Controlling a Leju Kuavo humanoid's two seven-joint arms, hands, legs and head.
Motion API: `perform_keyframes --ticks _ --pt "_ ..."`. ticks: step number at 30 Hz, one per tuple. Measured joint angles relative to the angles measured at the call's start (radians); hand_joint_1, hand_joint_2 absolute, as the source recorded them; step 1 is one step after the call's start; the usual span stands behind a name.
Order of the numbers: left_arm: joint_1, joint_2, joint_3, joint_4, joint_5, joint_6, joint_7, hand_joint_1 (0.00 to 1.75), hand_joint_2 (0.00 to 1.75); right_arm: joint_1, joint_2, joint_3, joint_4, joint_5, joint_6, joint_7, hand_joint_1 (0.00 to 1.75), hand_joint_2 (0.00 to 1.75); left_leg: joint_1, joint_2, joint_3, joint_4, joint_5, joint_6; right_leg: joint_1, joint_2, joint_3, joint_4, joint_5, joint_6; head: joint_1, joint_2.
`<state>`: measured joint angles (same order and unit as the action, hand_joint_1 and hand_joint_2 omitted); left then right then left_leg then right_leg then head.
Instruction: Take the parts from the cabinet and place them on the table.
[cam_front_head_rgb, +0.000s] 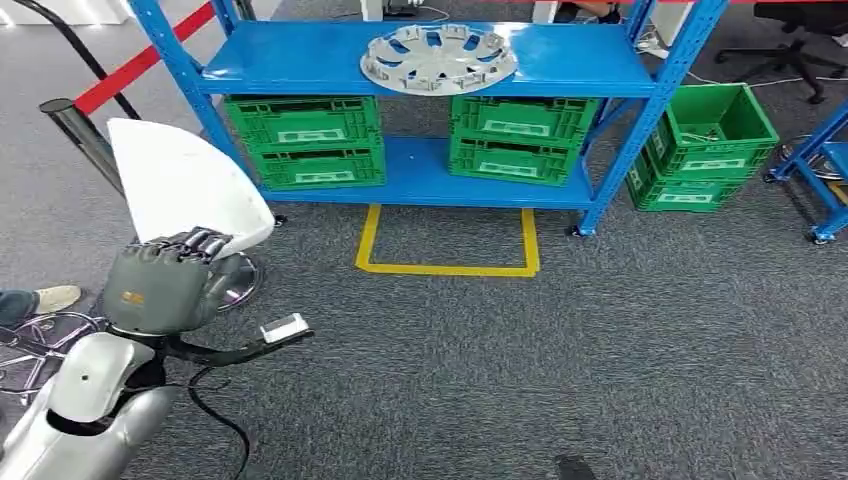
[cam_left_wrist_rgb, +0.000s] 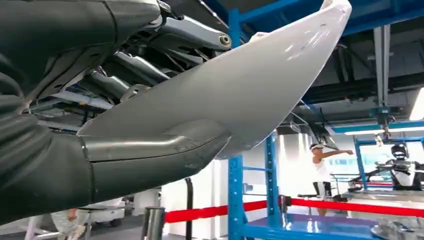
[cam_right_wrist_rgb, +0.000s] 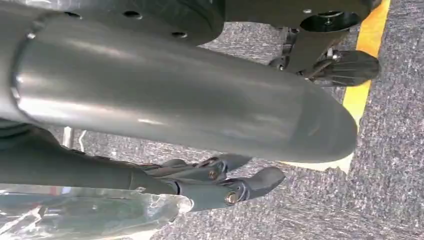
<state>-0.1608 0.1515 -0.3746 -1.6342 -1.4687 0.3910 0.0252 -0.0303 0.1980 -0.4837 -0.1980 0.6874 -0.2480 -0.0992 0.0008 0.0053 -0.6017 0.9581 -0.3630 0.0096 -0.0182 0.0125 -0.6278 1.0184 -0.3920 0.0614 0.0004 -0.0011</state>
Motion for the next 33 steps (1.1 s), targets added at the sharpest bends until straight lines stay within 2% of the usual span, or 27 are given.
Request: perform_keyframes --ticks 1,4,5,6,7,9,10,11,14,15,16,17,18,19,20,21,22,23,24,25,26,27,28,29,30,32,33 --pt "-0.003 -0.004 -0.002 0.000 0.000 0.000 0.000 1.75 1.75 0.001 0.000 0.000 0.000 0.000 0.000 0.000 0.00 0.00 -0.001 0.001 -0.003 -0.003 0.005 0.004 0.004 -0.002 -0.015 0.023 -0.037 0.001 0.001 0.000" --pt "-0.004 -0.004 -0.002 0.003 0.001 -0.001 0.000 1.75 1.75 0.003 0.000 0.000 0.000 0.000 0.000 0.001 0.00 0.00 0.000 0.001 -0.024 -0.002 0.018 0.008 0.003 -0.003 -0.082 0.247 -0.184 0.007 0.004 0.000" --pt "-0.004 -0.004 -0.002 0.005 0.001 -0.001 0.000 1.75 1.75 0.003 0.000 0.000 0.000 0.000 0.000 0.001 0.00 0.00 0.000 0.001 -0.033 -0.002 0.025 0.007 0.003 -0.003 -0.094 0.301 -0.209 0.010 0.006 0.000" --pt "-0.004 -0.005 -0.003 0.008 0.002 -0.003 -0.001 1.75 1.75 0.003 0.000 0.000 0.000 0.000 0.001 0.001 0.00 0.00 0.001 0.001 -0.043 -0.001 0.032 0.004 0.002 -0.004 -0.080 0.301 -0.205 0.012 0.005 0.000" --pt "-0.004 -0.005 -0.004 0.010 0.003 -0.003 -0.002 1.75 1.75 0.003 0.000 0.000 0.000 0.000 0.001 0.001 0.00 0.00 0.003 0.001 -0.053 0.000 0.040 0.000 0.001 -0.005 -0.039 0.254 -0.181 0.014 0.005 0.000" --pt "-0.004 -0.005 -0.004 0.010 0.003 -0.003 -0.002 1.75 1.75 0.000 0.000 0.000 0.000 0.000 0.001 0.001 0.00 0.00 0.011 0.000 -0.074 0.008 0.053 -0.014 -0.003 -0.006 0.076 0.081 -0.119 0.022 0.005 0.000" --pt "-0.006 -0.005 -0.004 0.010 0.004 -0.003 -0.002 1.75 1.75 -0.005 0.000 0.000 0.000 0.002 0.001 0.001 0.00 0.00 0.009 -0.001 -0.084 0.018 0.060 -0.023 -0.006 -0.005 0.125 0.000 -0.143 0.028 0.005 0.000" --pt "-0.007 -0.004 -0.004 0.010 0.005 -0.004 -0.002 1.75 1.75 -0.004 0.003 0.000 0.000 0.004 0.004 0.000 0.00 0.00 0.010 -0.001 -0.086 0.016 0.067 -0.031 0.002 0.006 0.123 0.019 -0.122 0.007 0.004 0.000" --pt "-0.011 -0.004 -0.007 0.011 0.005 -0.005 -0.002 1.75 1.75 -0.004 0.002 -0.001 0.000 0.006 0.005 0.001 0.00 0.00 0.012 -0.004 -0.083 0.015 0.088 -0.041 0.007 0.004 0.096 0.030 -0.119 -0.021 -0.002 0.000" --pt "-0.011 -0.004 -0.007 0.013 0.006 -0.005 -0.002 1.75 1.75 -0.002 0.003 -0.001 0.000 0.007 0.005 0.001 0.00 0.00 0.014 -0.004 -0.087 0.015 0.094 -0.046 0.003 0.001 0.087 0.029 -0.107 -0.036 -0.002 0.000" --pt "-0.012 -0.004 -0.007 0.013 0.006 -0.005 -0.002 1.75 1.75 -0.004 0.002 -0.001 0.000 0.008 0.005 0.001 0.00 0.00 0.015 -0.004 -0.096 0.031 0.056 -0.050 0.003 -0.002 0.079 0.029 -0.100 -0.045 -0.003 0.000" --pt "-0.012 -0.003 -0.007 0.013 0.007 -0.005 -0.002 1.75 1.75 -0.004 0.002 -0.002 0.000 0.010 0.004 0.001 0.00 0.00 0.015 -0.004 -0.114 0.085 -0.009 -0.054 0.003 -0.001 0.074 0.028 -0.087 -0.053 -0.005 0.000" --pt "-0.013 -0.003 -0.007 0.013 0.008 -0.005 -0.002 1.75 1.75 -0.004 0.002 -0.002 0.000 0.010 0.004 0.001 0.00 0.00 0.015 -0.004 -0.141 0.173 -0.075 -0.058 0.003 -0.001 0.058 0.028 -0.075 -0.056 -0.008 0.000" --pt "-0.012 -0.003 -0.006 0.013 0.009 -0.005 -0.002 1.75 1.75 -0.002 0.002 -0.002 0.000 0.013 0.004 0.001 0.00 0.00 0.015 -0.004 -0.163 0.255 -0.120 -0.060 0.004 -0.001 0.044 0.028 -0.066 -0.058 -0.007 0.000" --pt "-0.010 -0.003 -0.007 0.013 0.011 -0.005 -0.002 1.75 1.75 -0.001 0.002 -0.002 0.000 0.013 0.004 0.001 0.00 0.00 0.015 -0.004 -0.177 0.322 -0.144 -0.060 0.005 -0.001 0.030 0.028 -0.056 -0.058 -0.007 0.000" --pt "-0.008 -0.003 -0.007 0.013 0.011 -0.005 -0.002 1.75 1.75 0.000 0.002 -0.002 0.000 0.014 0.004 0.001 0.00 0.00 0.015 -0.004 -0.171 0.348 -0.144 -0.059 0.006 -0.001 0.016 0.028 -0.045 -0.057 -0.008 0.000" --pt "-0.008 -0.003 -0.007 0.013 0.011 -0.005 -0.002 1.75 1.75 0.000 0.002 -0.002 0.000 0.014 0.004 0.001 0.00 0.00 0.014 -0.004 -0.146 0.330 -0.129 -0.055 0.007 -0.001 0.005 0.028 -0.037 -0.056 -0.008 0.000" --pt "-0.008 -0.003 -0.007 0.013 0.011 -0.005 -0.002 1.75 1.75 0.000 0.002 -0.002 0.000 0.014 0.004 0.001 0.00 0.00 0.013 -0.004 -0.098 0.268 -0.108 -0.048 0.008 -0.001 -0.006 0.028 -0.029 -0.054 -0.006 0.000" --pt "-0.009 -0.003 -0.007 0.013 0.011 -0.005 -0.002 1.75 1.75 0.000 0.002 -0.002 0.000 0.014 0.004 0.001 0.00 0.00 0.010 -0.004 -0.031 0.176 -0.089 -0.040 0.009 -0.001 -0.014 0.028 -0.021 -0.051 -0.007 0.000" --pt "-0.010 -0.003 -0.007 0.013 0.011 -0.005 -0.002 1.75 1.75 -0.001 0.003 -0.002 0.000 0.014 0.004 0.001 0.00 0.00 0.005 -0.005 0.037 0.089 -0.088 -0.029 0.007 -0.001 -0.016 0.028 -0.015 -0.049 -0.007 0.000" --pt "-0.014 -0.003 -0.007 0.013 0.011 -0.004 -0.002 1.75 1.75 0.000 0.003 -0.002 0.000 0.015 0.004 0.000 0.00 0.00 -0.002 -0.003 0.071 0.036 -0.109 -0.024 0.010 -0.001 -0.020 0.028 -0.011 -0.042 -0.006 0.000" --pt "-0.013 -0.003 -0.007 0.013 0.011 -0.003 -0.002 1.75 1.75 -0.001 0.003 -0.002 0.000 0.015 0.004 0.000 0.00 0.00 -0.003 -0.002 0.065 0.041 -0.094 -0.029 0.008 -0.002 -0.018 0.026 -0.005 -0.035 -0.005 0.000" --pt "-0.015 -0.003 -0.006 0.013 0.011 -0.003 -0.002 1.75 1.75 -0.001 0.003 -0.002 0.000 0.015 0.004 0.000 0.00 0.00 -0.007 -0.003 0.064 0.031 -0.096 -0.027 0.006 -0.003 -0.017 0.025 -0.001 -0.029 -0.011 0.000" --pt "-0.013 -0.003 -0.006 0.013 0.011 -0.003 -0.002 1.75 1.75 -0.002 0.003 -0.002 0.000 0.015 0.004 0.000 0.00 0.00 -0.005 -0.003 0.062 0.026 -0.091 -0.044 0.009 -0.003 -0.021 0.024 -0.017 -0.046 -0.008 0.000" --pt "-0.011 -0.003 -0.006 0.013 0.011 -0.003 -0.002 1.75 1.75 -0.001 0.003 -0.002 0.000 0.015 0.004 0.000 0.00 0.00 -0.006 -0.004 0.060 0.026 -0.089 -0.040 0.009 -0.005 -0.022 0.022 -0.014 -0.062 -0.008 0.000" --pt "-0.011 -0.002 -0.006 0.013 0.011 -0.003 -0.002 1.75 1.75 0.000 0.003 -0.002 0.000 0.015 0.004 0.000 0.00 0.00 -0.008 -0.005 0.054 0.027 -0.081 -0.031 0.007 -0.005 -0.021 0.009 0.005 -0.046 -0.008 0.000" --pt "-0.011 -0.002 -0.006 0.013 0.011 -0.003 -0.002 1.75 1.75 -0.001 0.003 -0.002 0.000 0.015 0.004 0.000 0.00 0.00 -0.008 -0.005 0.051 0.027 -0.077 -0.028 0.007 -0.005 -0.020 0.005 0.012 -0.044 -0.006 0.000"
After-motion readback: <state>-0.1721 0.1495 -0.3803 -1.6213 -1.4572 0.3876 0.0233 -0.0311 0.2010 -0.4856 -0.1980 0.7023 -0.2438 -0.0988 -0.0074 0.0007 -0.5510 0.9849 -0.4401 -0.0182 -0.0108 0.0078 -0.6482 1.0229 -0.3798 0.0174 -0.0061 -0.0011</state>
